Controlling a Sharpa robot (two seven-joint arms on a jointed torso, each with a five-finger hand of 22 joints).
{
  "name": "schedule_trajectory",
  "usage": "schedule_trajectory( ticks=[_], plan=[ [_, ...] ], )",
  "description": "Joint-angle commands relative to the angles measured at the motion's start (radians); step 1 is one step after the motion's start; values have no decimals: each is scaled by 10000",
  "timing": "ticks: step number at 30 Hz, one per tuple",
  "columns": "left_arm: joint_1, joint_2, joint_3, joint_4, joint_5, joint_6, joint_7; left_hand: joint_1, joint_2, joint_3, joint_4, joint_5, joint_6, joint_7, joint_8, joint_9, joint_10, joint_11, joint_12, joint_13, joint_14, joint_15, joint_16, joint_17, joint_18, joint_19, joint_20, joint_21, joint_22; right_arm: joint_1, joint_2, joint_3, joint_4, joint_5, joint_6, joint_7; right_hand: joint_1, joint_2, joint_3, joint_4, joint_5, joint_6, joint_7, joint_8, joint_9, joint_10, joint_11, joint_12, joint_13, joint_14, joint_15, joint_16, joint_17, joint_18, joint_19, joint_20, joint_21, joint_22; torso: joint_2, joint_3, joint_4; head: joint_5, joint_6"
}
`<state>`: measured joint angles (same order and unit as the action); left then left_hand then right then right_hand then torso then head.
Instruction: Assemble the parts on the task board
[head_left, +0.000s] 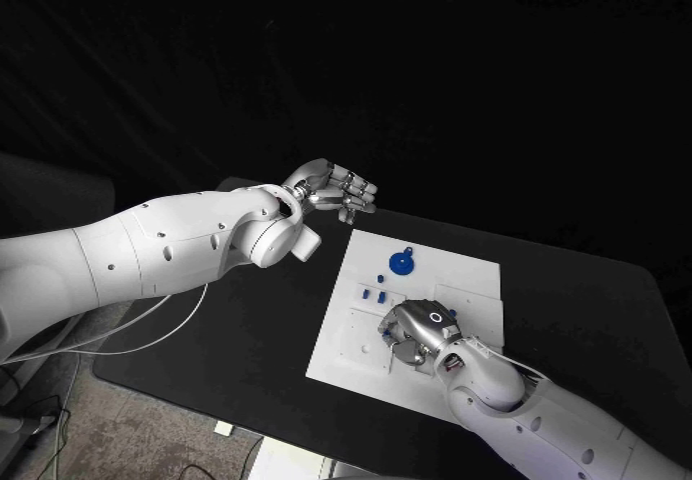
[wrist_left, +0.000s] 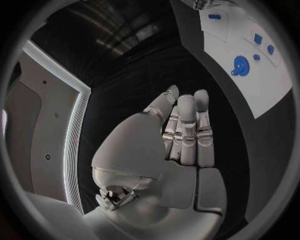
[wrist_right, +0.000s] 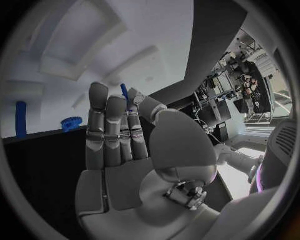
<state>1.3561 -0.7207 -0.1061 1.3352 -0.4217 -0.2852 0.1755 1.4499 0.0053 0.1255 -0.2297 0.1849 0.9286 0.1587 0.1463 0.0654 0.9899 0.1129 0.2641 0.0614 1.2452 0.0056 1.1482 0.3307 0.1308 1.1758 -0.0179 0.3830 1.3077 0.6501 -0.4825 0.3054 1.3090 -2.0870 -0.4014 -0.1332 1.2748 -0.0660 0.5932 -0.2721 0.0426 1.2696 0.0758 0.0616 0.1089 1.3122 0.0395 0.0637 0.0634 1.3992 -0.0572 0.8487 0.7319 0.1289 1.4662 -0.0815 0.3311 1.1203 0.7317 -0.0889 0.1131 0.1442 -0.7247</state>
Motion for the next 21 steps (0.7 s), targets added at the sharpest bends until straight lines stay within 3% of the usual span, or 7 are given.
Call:
schedule_trajectory(
  ticks=[1,16,21],
  plan=[
    [23,20,9,-2,-39,152,32,7,41,8,55,16,-95,6,37,-9,-46,18,-3,3,6,24,-51,14,53,93,8,-62,183,-11,-3,-5,16,-169,-5,41,16,139,32,-32,58,30,15,31,12,193,-108,20,11,40,-60,-56,12,216,381,-47,1,-18,6,-4,0,-6,-5],
    [23,34,9,-17,-41,172,27,7,41,8,55,16,-95,6,37,-9,-46,18,-3,3,6,24,-51,14,53,93,8,-62,183,-13,23,-9,-45,-266,-21,-51,16,139,32,-32,58,30,15,31,12,193,-108,20,11,40,-60,-56,12,216,381,-47,1,-18,6,-10,28,-9,-20],
    [22,44,9,-28,-41,174,24,20,43,17,59,20,-105,7,47,-9,-54,19,5,2,6,25,-52,17,54,114,7,-107,193,-13,38,-10,-66,-283,1,-65,16,139,32,-32,58,30,15,31,12,193,-108,20,11,40,-60,-56,12,216,381,-47,1,-18,3,-10,5,13,-14]
  ],
)
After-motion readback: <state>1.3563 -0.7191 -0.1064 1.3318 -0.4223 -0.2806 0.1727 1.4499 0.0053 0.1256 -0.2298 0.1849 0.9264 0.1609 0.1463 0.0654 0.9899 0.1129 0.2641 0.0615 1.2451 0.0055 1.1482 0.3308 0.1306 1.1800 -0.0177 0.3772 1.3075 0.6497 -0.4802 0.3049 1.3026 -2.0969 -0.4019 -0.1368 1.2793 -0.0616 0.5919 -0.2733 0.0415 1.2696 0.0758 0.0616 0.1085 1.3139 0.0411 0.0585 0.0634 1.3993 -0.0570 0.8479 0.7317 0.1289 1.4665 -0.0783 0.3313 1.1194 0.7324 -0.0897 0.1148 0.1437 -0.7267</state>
